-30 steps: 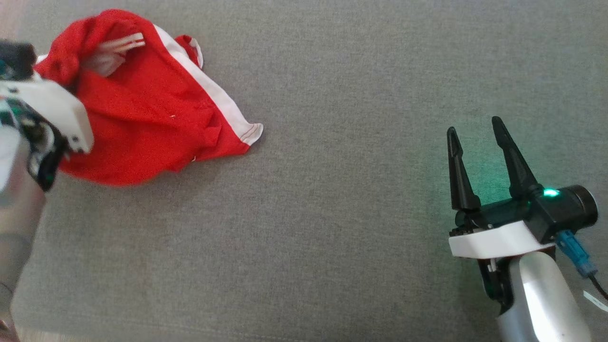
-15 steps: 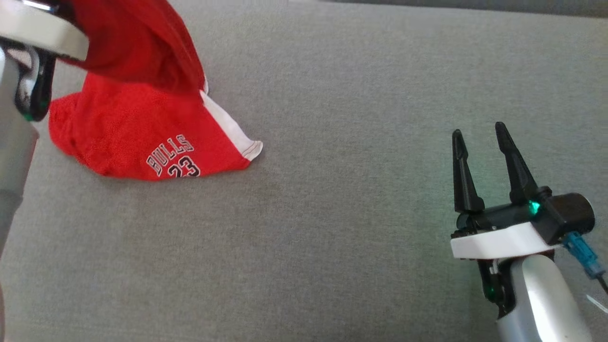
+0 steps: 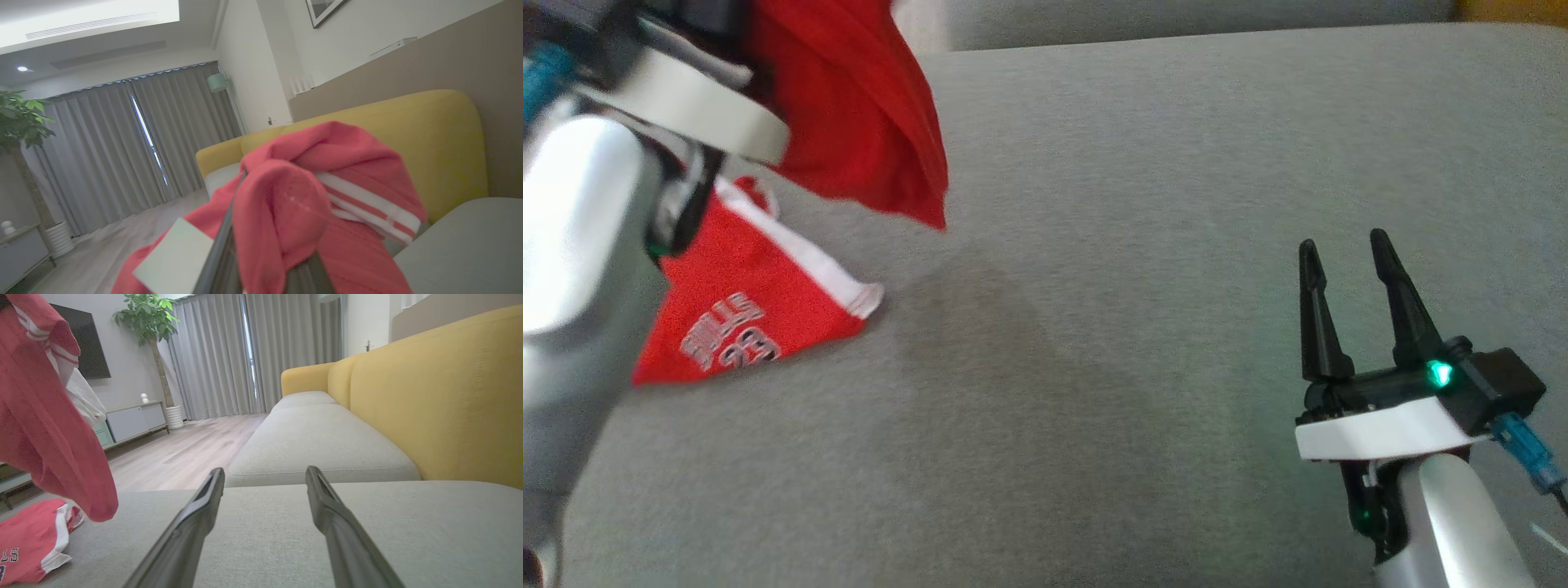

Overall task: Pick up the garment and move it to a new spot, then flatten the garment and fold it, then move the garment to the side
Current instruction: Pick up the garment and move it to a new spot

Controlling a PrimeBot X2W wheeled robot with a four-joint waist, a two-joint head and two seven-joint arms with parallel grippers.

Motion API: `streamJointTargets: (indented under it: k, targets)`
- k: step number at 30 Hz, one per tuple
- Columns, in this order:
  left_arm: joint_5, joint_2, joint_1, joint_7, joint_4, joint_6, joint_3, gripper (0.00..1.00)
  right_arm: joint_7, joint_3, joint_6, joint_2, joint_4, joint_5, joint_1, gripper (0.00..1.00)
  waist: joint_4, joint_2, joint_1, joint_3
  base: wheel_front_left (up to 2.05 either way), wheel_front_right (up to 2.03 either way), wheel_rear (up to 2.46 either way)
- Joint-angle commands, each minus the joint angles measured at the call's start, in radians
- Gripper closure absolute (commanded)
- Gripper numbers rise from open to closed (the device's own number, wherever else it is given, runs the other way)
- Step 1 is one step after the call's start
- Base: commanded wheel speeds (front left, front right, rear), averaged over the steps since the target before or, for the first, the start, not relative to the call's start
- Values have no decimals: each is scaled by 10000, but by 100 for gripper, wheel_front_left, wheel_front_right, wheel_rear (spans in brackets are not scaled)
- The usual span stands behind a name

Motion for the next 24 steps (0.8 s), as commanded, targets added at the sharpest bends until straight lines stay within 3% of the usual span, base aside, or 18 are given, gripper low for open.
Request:
streamJointTargets:
  k: [1, 11, 16, 17, 18, 24]
  targets:
    - [-95, 396, -356, 107, -418, 78, 377, 100, -63, 289, 75, -39, -381, 59, -202, 0, -506, 0, 1, -24, 0, 0, 0]
    - [11, -363, 317, 1313, -1728, 162, -857, 100, -63, 769, 75, -39, -951, 393, -446, 0, -2527, 0, 1, 372, 0, 0, 0]
    - [-64, -1290, -68, 1475, -1211, 188, -1174, 100, -63, 1009, 75, -39, -1095, 645, -568, 0, -3433, 0, 1, 609, 0, 0, 0]
    - [-82, -1495, -192, 1424, -964, 199, -1186, 25, -63, 1041, 75, -39, -1114, 707, -585, 0, -3576, 0, 1, 637, 0, 0, 0]
    - [-137, -1680, -307, 1427, -672, 145, -1221, 0, -63, 1074, 75, -39, -1125, 759, -601, 0, -3709, 0, 1, 657, 0, 0, 0]
    - [-78, -2235, -922, 517, 895, 173, -1030, 0, -63, 1083, 75, -39, -1173, 904, -542, 0, -3941, 0, 1, 626, 0, 0, 0]
